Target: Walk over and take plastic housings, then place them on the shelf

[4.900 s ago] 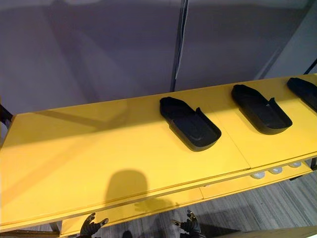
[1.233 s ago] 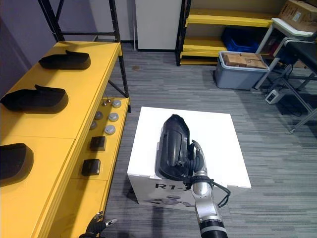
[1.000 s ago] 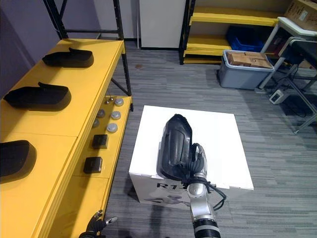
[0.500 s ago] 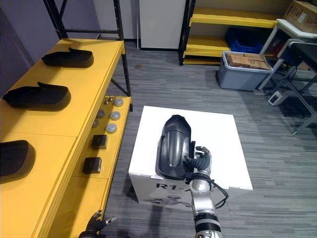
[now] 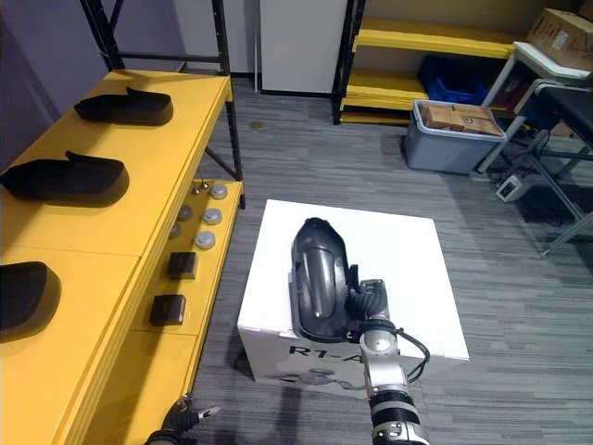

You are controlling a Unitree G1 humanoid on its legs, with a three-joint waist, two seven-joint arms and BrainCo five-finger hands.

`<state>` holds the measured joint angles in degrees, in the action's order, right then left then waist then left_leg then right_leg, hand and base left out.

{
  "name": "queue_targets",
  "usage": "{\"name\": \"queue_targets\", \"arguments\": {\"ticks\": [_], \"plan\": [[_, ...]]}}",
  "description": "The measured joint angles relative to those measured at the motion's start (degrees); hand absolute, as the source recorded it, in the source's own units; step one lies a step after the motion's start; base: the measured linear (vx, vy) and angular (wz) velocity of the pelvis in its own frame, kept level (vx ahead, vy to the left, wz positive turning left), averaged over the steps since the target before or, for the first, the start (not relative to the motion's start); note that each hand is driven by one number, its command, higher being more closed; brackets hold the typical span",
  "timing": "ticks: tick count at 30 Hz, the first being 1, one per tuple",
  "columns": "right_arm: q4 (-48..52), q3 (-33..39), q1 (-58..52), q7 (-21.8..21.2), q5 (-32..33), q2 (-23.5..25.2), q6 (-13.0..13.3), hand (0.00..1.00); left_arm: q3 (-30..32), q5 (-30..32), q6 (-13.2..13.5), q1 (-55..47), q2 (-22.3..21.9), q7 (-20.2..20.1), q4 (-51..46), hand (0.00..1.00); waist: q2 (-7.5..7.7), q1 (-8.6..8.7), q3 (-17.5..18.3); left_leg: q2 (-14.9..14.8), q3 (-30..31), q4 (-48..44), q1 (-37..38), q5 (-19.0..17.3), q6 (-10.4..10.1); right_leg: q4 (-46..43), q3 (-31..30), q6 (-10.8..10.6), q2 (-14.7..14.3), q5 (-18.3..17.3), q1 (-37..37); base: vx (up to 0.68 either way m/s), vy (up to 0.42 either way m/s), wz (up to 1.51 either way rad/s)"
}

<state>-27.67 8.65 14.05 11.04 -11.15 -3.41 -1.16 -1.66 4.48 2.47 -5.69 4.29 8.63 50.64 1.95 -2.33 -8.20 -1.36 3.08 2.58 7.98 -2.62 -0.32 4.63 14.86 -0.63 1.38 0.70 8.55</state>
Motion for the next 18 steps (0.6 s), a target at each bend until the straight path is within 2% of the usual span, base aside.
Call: {"name": "queue_targets", "arguments": {"ticks": [5, 10, 15, 18], "plan": [[3.69, -0.90, -1.46, 3.04, 2.18, 2.15, 0.17, 1.00, -0.01, -1.01, 0.00, -0.55, -0.02, 0.89, -1.07, 0.00, 0.00, 0.00, 0.00, 0.01, -0.03, -0.04, 0.05, 0.00, 0.00, 0.00, -0.05, 0.00, 0.03, 0.00, 0.04, 0.00, 0.000, 0.00], [10.30, -2.28, -5.29, 4.84, 2.34, 3.28, 0.15, 1.00, 0.11, -2.14, 0.06, -3.73, -0.62, 2.11, -8.05, 0.00, -0.03, -0.15, 0.01, 0.03, -0.02, -0.23, -0.24, -0.01, -0.01, -0.06, -0.08, -0.01, 0.09, -0.01, -0.14, 0.00, 0.000, 0.00], [17.86, -2.02, -6.60, 7.05, 1.98, 3.87, 0.18, 1.00, 0.26, -3.19, 0.28, -6.72, -2.12, 3.00, -18.09, 0.00, -0.20, -0.24, -0.02, -0.05, -0.05, -1.09, -0.93, -0.10, -0.15, -0.72, -0.30, -0.08, 0.27, -0.13, -0.73, 0.00, 0.000, 0.00], [23.51, -2.02, -7.65, 8.38, 1.16, 3.90, 0.77, 1.00, 2.38, -3.17, 0.71, -8.64, -3.76, 3.70, -26.71, 0.00, -0.47, -0.19, -0.08, -0.30, -0.17, -1.43, -1.09, -0.24, -0.28, -1.95, -0.63, -0.11, 0.51, -0.57, -1.40, -0.02, 0.016, -0.04]]}}
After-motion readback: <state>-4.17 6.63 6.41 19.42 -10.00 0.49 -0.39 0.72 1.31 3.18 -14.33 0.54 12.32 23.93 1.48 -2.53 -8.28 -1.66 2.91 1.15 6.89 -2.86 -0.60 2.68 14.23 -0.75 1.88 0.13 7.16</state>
